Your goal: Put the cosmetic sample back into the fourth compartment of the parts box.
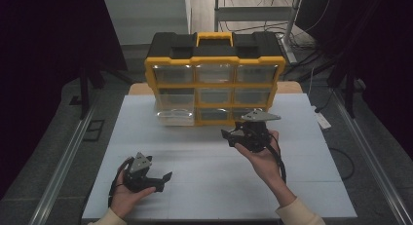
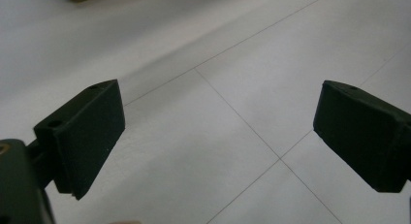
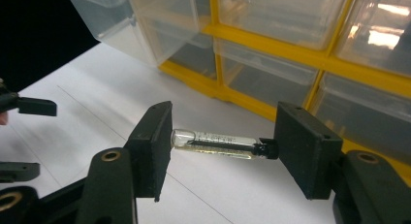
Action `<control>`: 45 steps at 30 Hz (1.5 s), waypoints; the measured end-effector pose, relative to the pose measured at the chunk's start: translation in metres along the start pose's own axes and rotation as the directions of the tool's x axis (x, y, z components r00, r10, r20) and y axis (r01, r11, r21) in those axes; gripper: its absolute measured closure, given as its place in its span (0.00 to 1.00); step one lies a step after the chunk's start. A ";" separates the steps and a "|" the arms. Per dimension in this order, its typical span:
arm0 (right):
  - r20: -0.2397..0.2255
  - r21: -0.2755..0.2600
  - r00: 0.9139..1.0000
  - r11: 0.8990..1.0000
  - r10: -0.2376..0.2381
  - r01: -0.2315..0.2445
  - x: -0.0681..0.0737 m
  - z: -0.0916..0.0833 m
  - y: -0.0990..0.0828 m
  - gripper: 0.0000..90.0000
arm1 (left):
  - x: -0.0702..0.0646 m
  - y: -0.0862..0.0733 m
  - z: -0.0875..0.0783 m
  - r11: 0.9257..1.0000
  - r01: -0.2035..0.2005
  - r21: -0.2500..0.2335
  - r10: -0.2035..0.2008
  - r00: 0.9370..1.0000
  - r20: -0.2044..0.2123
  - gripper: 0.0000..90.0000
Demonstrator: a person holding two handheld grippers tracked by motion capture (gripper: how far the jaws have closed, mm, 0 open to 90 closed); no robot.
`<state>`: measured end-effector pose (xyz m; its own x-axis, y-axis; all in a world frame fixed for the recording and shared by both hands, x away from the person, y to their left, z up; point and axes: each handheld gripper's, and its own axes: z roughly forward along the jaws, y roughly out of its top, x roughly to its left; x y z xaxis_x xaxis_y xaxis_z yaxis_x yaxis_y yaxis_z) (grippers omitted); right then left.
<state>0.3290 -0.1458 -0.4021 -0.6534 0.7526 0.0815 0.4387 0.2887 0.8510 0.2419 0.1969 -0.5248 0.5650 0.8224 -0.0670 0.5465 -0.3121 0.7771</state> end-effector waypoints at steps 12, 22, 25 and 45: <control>-0.024 -0.051 1.000 0.999 -0.019 0.018 0.007 -0.013 0.012 0.46 | -0.001 0.001 0.000 1.000 -0.003 -0.001 0.003 1.000 0.001 0.06; -0.038 -0.093 0.999 0.995 -0.038 0.035 0.010 -0.018 0.021 0.46 | -0.001 0.001 -0.001 1.000 -0.003 -0.003 0.003 1.000 0.000 0.06; -0.040 -0.106 0.998 0.994 -0.042 0.038 0.010 -0.018 0.024 0.46 | 0.000 0.001 -0.001 1.000 -0.002 -0.002 0.002 1.000 -0.001 0.06; -0.088 -0.155 0.994 0.987 -0.066 0.052 0.019 0.004 0.051 0.46 | 0.000 0.001 -0.001 1.000 -0.001 -0.007 0.001 1.000 -0.002 0.06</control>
<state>0.3420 -0.1144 -0.3594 -0.7329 0.6767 0.0707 0.3034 0.2320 0.9242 0.2414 0.1970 -0.5234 0.5646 0.8228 -0.0647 0.5414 -0.3101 0.7814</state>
